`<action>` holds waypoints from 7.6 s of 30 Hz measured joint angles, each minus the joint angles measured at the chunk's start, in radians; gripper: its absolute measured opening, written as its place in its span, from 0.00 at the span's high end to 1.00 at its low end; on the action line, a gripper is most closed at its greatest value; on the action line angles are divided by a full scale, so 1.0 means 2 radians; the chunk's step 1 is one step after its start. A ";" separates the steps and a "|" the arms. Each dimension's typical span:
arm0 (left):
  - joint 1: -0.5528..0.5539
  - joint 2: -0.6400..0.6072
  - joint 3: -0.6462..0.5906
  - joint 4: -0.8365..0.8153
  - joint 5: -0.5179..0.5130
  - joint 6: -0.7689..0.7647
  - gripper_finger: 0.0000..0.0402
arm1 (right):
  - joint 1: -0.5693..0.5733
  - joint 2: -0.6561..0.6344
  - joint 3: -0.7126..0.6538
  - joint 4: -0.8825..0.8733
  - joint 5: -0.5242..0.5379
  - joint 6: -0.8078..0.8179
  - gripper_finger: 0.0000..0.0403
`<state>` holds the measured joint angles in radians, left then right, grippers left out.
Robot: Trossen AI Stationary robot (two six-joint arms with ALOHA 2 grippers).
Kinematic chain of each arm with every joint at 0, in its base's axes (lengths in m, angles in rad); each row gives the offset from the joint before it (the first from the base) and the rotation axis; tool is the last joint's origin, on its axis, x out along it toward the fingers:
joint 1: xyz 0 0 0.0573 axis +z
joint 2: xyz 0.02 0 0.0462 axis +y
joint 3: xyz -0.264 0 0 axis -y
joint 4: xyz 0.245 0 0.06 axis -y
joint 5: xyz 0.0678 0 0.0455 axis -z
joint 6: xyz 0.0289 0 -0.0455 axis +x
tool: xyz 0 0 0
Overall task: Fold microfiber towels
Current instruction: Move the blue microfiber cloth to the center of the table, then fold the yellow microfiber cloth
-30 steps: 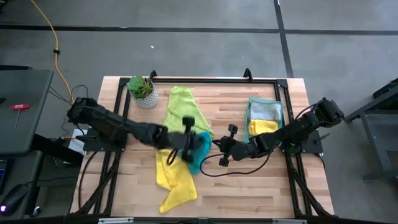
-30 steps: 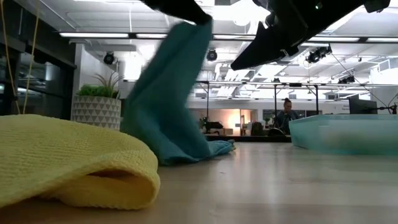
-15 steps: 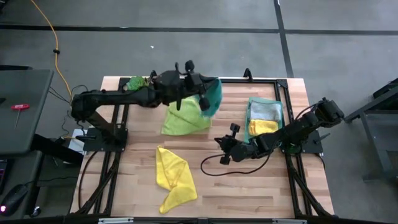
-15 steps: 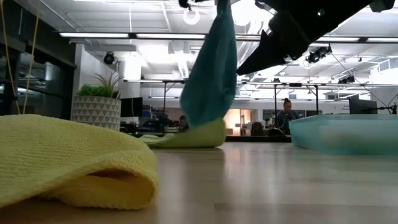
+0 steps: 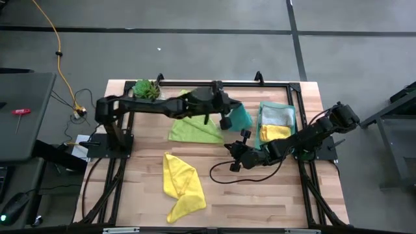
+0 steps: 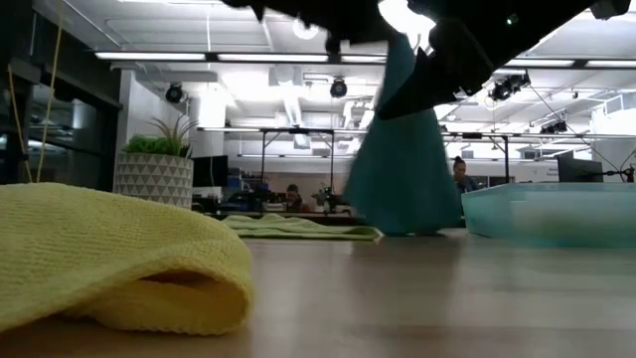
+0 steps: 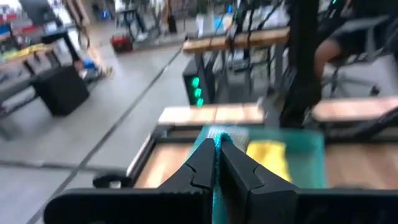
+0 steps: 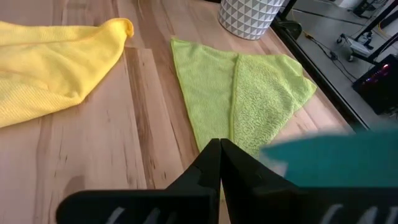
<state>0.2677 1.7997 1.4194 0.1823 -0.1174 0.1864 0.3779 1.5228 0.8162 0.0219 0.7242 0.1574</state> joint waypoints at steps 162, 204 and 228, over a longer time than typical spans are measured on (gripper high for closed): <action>-0.160 -0.074 -0.001 -0.353 -0.112 0.090 0.52 | 0.046 -0.053 0.000 -0.156 -0.105 0.117 1.00; -0.203 -0.048 -0.343 -0.056 0.100 -0.336 0.52 | 0.036 -0.053 0.000 -0.126 -0.088 0.117 1.00; -0.203 -0.050 -0.342 -0.029 0.150 -0.327 0.67 | 0.036 -0.053 0.000 -0.125 -0.089 0.117 1.00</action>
<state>-0.1375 1.6993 0.7345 0.1249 0.1836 -0.4679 0.4492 1.4178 0.8162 -0.2284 0.5468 0.3923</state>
